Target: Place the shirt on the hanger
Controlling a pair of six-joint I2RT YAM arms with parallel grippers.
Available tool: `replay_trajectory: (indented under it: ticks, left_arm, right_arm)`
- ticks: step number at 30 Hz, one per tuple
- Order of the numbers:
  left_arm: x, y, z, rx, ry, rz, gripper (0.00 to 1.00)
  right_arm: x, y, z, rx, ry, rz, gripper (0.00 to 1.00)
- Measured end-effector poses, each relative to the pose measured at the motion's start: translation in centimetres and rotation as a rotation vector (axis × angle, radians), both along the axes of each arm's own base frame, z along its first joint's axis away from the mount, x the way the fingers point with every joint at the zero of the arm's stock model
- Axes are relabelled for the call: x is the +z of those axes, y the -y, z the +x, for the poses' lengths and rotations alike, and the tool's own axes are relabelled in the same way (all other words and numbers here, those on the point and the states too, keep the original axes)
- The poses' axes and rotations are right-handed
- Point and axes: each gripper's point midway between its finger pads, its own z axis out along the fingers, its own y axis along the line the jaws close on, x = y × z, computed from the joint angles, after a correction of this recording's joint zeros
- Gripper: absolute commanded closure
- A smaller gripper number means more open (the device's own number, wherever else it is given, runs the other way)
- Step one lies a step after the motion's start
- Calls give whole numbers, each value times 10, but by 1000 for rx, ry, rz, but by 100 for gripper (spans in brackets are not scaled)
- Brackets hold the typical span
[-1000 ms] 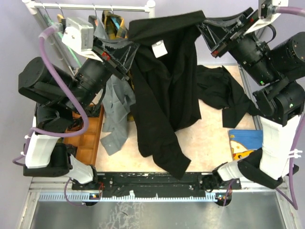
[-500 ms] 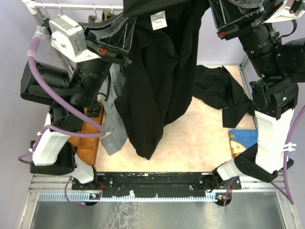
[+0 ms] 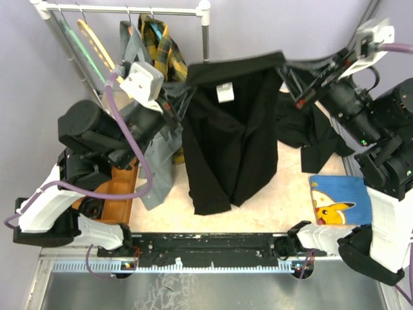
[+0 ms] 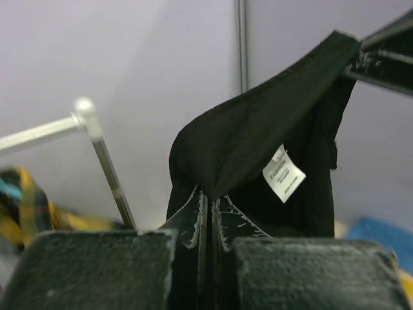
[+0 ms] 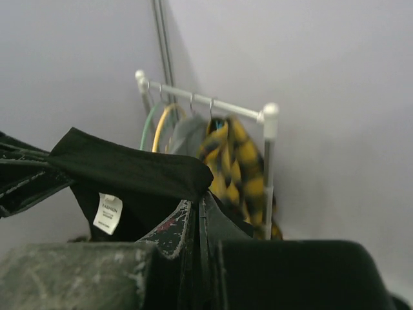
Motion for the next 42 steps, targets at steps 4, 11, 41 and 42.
replay_trajectory:
  ticks: [4,11,41,42]
  left_arm:
    - [-64,0,-8,-55,-199,76,100]
    - [-207,0,-17,-67,-594,235,100]
    - [-457,-15,-6,-54,-1165,464,12]
    - [-454,-18,-6,-44,-1157,458,3]
  right_arm:
    - [-60,-3,-8,41,-220,-74,100]
    - [-186,-16,-11,101,-621,-220,100]
    - [-450,22,17,-233,-1032,-380,1]
    - [-447,25,17,-247,-1023,-364,1]
